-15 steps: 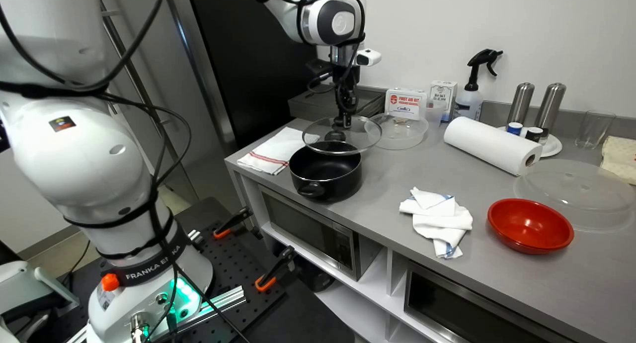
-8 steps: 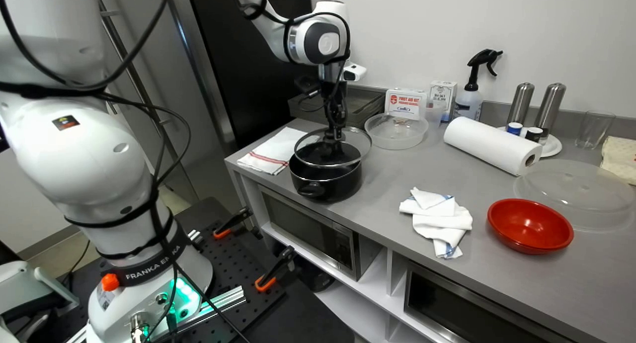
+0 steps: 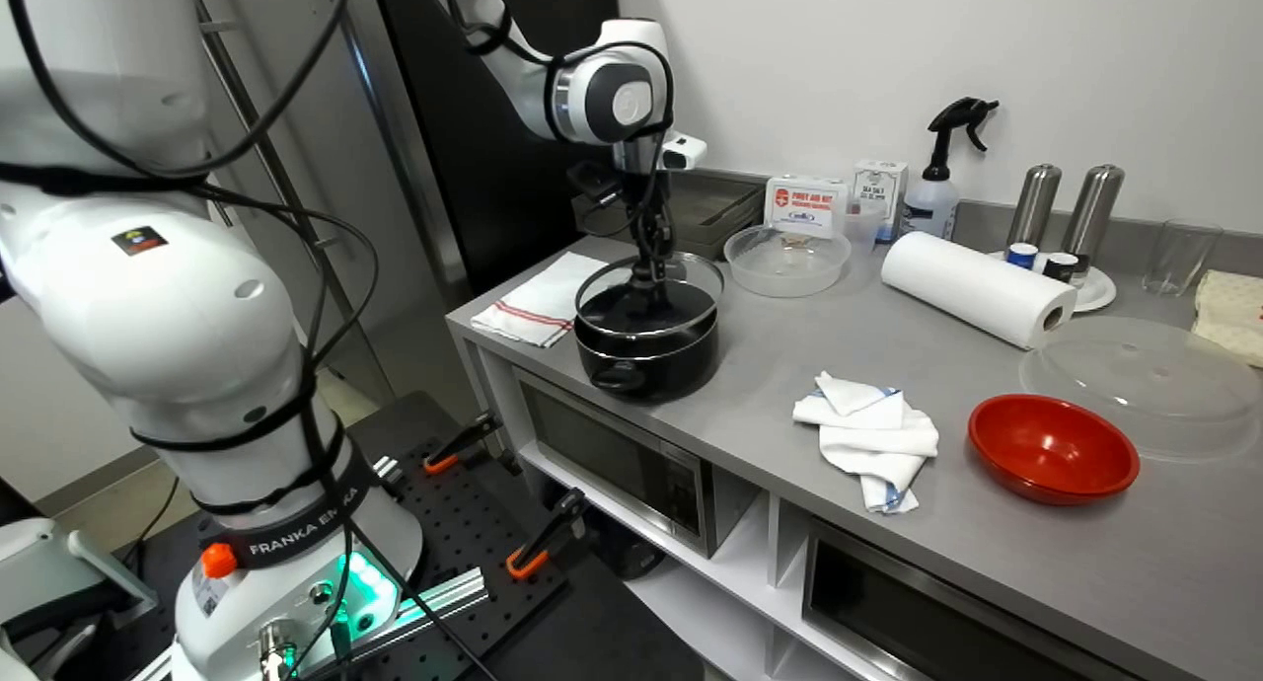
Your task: Put the lid on the pot
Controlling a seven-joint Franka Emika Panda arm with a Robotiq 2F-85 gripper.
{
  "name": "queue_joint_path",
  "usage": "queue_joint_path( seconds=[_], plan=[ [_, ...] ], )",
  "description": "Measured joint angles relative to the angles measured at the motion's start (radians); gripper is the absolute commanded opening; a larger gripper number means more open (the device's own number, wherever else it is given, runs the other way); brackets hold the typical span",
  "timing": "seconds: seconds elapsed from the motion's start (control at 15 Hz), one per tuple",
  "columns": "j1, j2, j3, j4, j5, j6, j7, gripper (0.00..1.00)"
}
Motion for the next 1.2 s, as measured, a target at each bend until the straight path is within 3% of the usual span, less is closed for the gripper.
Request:
queue_joint_path(
  seconds=[1.2],
  plan=[
    [0.016, 0.051, 0.0, 0.008, 0.0, 0.002, 0.0, 0.25]
  ],
)
